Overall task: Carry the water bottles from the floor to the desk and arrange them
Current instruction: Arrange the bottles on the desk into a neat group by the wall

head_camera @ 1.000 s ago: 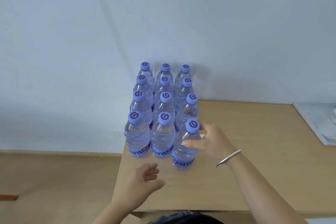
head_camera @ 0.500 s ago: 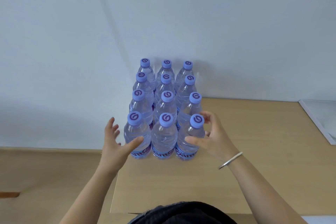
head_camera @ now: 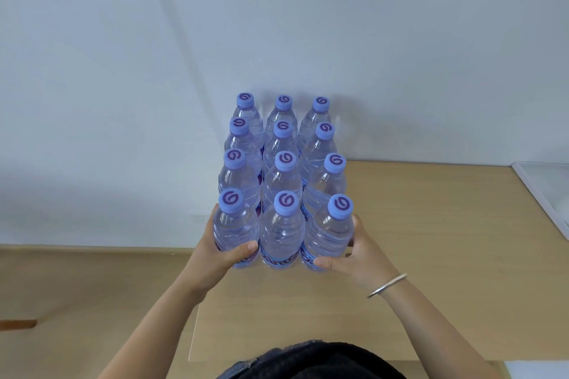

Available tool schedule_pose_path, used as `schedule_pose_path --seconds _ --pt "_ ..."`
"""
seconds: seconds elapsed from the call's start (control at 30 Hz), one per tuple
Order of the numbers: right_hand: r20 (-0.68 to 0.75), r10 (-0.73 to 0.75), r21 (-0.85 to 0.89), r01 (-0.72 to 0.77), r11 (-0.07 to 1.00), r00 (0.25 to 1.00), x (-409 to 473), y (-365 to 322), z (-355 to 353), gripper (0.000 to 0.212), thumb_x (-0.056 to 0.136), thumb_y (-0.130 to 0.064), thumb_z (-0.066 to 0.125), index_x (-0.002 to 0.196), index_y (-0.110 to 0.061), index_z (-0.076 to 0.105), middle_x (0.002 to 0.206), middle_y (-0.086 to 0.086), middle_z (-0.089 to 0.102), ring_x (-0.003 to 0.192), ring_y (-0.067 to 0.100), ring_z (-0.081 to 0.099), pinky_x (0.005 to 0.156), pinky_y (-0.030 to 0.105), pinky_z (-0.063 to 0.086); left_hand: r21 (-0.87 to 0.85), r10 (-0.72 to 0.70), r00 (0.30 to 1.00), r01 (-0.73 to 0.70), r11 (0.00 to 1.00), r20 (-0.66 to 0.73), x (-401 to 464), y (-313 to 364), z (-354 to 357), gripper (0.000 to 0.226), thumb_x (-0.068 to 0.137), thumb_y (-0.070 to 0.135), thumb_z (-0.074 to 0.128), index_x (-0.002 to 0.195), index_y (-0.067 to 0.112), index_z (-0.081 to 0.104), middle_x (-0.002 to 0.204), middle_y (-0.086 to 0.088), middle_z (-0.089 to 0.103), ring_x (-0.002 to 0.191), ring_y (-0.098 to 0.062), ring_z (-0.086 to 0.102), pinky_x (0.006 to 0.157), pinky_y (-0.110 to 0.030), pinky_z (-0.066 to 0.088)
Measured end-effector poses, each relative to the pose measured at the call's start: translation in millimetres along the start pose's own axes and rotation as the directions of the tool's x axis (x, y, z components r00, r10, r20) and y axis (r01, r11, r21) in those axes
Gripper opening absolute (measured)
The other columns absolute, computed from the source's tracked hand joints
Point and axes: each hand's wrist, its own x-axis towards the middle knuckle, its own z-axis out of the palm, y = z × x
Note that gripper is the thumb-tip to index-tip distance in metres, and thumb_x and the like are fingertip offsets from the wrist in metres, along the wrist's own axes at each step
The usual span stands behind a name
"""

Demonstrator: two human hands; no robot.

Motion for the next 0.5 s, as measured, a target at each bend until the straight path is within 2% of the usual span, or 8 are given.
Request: schedule_pose_path --seconds 0.07,0.13,0.27,0.33,0.43,0.5 --pt "-0.001 0.012 -0.022 -0.012 1.000 1.000 2 4 -3 0.099 0.059 -0.019 0.088 0.139 -0.026 0.031 0.117 -0.023 0.057 0.094 -0.016 0.056 0.073 0.003 0.042 -0.003 0.005 1.000 -0.005 1.000 0.013 1 0 1 0.079 0.064 0.025 0.079 0.133 0.025 0.042 0.118 0.011 0.065 0.105 -0.003 0.063 0.077 -0.011 0.051" --pt "0.006 0.009 -0.025 -0.008 1.000 1.000 2 4 -4 0.098 0.057 -0.023 0.088 0.138 -0.027 0.032 0.119 -0.023 0.056 0.097 -0.016 0.055 0.073 0.002 0.041 0.005 0.006 1.000 -0.007 1.000 0.014 2 0 3 0.083 0.060 0.033 0.080 0.133 0.026 0.042 0.120 0.009 0.065 0.107 -0.005 0.063 0.078 -0.013 0.051" --pt "-0.007 -0.009 -0.020 0.009 1.000 1.000 3 -1 -2 0.080 0.063 -0.007 0.085 0.122 -0.034 0.037 0.113 -0.020 0.056 0.092 -0.022 0.053 0.073 0.001 0.041 0.000 0.002 1.000 -0.002 1.000 0.004 3 -2 2 0.091 0.056 0.037 0.080 0.136 0.025 0.038 0.122 0.010 0.063 0.109 -0.005 0.062 0.082 -0.014 0.052" --pt "0.044 -0.018 -0.016 0.019 1.000 0.999 4 -2 -5 0.083 0.063 -0.007 0.085 0.123 -0.034 0.034 0.117 -0.017 0.053 0.094 -0.023 0.051 0.075 0.001 0.040 0.011 -0.017 1.000 0.017 1.000 0.025 4 -5 -2 0.105 0.056 0.044 0.081 0.143 0.024 0.027 0.128 0.011 0.060 0.115 -0.005 0.058 0.091 -0.021 0.051" --pt "0.173 0.044 -0.011 -0.042 0.999 0.984 6 -8 -21 0.107 0.056 -0.034 0.086 0.140 -0.032 0.019 0.129 -0.017 0.048 0.107 -0.015 0.049 0.079 0.004 0.042 -0.016 -0.052 0.998 0.053 0.998 0.032 7 -6 -13 0.126 0.050 0.068 0.077 0.149 0.032 0.008 0.148 0.012 0.038 0.133 -0.006 0.040 0.112 -0.039 0.032" --pt "0.182 0.091 0.100 -0.111 0.989 0.979 13 -11 -36 0.111 0.049 -0.051 0.076 0.141 -0.036 0.018 0.138 -0.010 0.044 0.115 -0.004 0.050 0.093 0.018 0.044 -0.064 -0.050 0.999 0.051 0.997 0.010 14 0 -22 0.121 0.052 0.079 0.066 0.148 0.040 0.005 0.155 0.014 0.022 0.141 -0.006 0.026 0.116 -0.043 0.021"
